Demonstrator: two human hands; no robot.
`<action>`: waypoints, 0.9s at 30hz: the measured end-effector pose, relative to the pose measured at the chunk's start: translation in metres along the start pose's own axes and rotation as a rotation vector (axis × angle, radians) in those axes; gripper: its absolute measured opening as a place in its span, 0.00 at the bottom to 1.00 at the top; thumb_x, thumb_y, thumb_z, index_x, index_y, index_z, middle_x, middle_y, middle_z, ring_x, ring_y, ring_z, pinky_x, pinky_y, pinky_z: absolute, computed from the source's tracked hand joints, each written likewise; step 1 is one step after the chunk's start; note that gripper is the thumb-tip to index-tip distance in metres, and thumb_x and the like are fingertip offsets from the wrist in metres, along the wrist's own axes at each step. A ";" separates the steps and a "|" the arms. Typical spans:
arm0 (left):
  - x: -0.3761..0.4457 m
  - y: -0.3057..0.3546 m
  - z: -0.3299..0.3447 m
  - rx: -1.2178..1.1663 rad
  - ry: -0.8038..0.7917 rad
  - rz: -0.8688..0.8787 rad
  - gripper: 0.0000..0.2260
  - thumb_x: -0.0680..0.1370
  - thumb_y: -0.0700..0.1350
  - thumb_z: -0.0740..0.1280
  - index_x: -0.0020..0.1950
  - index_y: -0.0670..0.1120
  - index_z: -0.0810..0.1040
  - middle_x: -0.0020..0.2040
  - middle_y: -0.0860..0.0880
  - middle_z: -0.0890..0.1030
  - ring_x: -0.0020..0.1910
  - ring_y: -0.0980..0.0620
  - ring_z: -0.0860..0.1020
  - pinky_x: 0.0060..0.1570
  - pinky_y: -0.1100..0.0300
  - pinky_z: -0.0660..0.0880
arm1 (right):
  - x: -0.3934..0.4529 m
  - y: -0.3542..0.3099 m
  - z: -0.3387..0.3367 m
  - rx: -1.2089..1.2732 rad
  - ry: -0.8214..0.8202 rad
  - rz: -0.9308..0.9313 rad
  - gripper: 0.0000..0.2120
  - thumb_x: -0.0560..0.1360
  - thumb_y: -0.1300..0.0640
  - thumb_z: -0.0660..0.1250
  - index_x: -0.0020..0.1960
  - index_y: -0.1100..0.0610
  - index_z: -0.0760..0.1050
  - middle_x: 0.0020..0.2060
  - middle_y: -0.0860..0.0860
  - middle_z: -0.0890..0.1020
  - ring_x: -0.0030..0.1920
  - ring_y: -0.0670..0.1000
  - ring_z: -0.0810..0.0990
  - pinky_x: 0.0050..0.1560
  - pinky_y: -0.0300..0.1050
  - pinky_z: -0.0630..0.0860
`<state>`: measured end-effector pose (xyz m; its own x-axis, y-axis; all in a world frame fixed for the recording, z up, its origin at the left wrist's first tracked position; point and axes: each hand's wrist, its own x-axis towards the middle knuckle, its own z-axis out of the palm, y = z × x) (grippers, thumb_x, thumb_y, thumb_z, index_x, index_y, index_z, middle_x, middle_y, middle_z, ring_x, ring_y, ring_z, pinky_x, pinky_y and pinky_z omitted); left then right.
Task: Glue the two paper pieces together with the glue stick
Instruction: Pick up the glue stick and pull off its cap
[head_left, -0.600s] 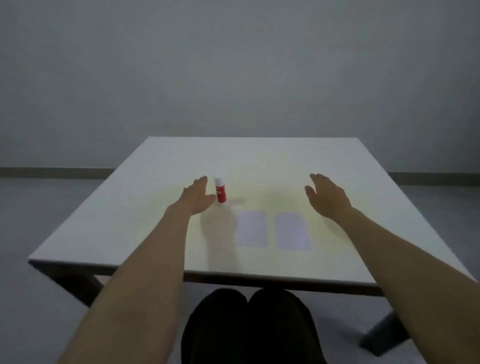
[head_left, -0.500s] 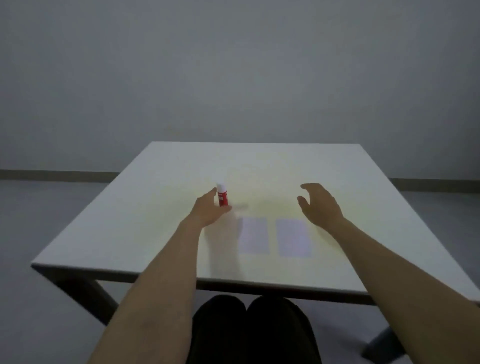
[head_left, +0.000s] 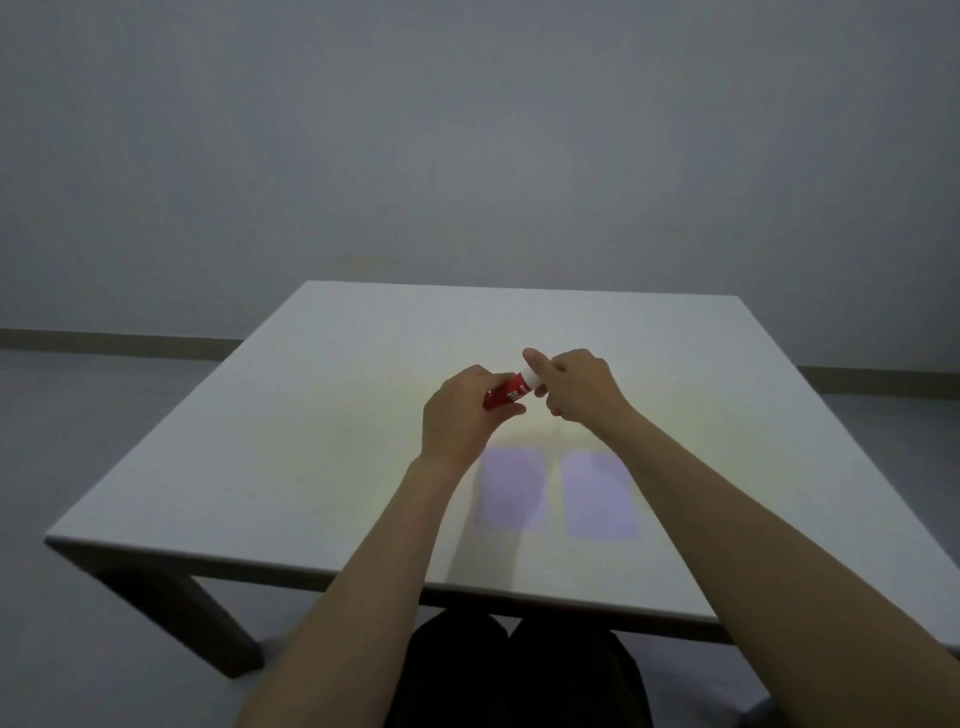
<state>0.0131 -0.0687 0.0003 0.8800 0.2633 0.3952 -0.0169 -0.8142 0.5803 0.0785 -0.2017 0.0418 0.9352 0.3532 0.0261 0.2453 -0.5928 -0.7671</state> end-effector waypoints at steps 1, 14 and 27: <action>0.000 -0.001 -0.001 0.028 0.001 0.012 0.12 0.70 0.50 0.72 0.53 0.53 0.82 0.42 0.50 0.80 0.38 0.53 0.73 0.30 0.65 0.63 | -0.001 0.002 -0.002 0.032 -0.052 -0.011 0.23 0.77 0.46 0.59 0.39 0.65 0.78 0.24 0.52 0.75 0.25 0.50 0.71 0.33 0.41 0.69; 0.003 0.001 0.002 0.175 -0.055 0.065 0.12 0.71 0.52 0.71 0.54 0.55 0.81 0.45 0.53 0.81 0.43 0.51 0.77 0.29 0.66 0.59 | 0.006 0.012 -0.011 0.036 -0.157 -0.019 0.10 0.76 0.54 0.64 0.40 0.60 0.73 0.29 0.54 0.78 0.22 0.50 0.75 0.25 0.38 0.72; -0.014 -0.016 -0.002 -0.543 -0.085 -0.391 0.08 0.72 0.40 0.71 0.51 0.44 0.78 0.48 0.48 0.81 0.44 0.45 0.83 0.51 0.45 0.80 | 0.006 0.124 -0.046 -0.292 0.201 0.062 0.11 0.73 0.67 0.63 0.53 0.66 0.78 0.52 0.63 0.80 0.52 0.61 0.78 0.47 0.44 0.69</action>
<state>-0.0003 -0.0586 -0.0133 0.9038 0.4261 0.0392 0.0934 -0.2857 0.9538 0.1262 -0.3068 -0.0235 0.9751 0.1777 0.1326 0.2216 -0.8005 -0.5568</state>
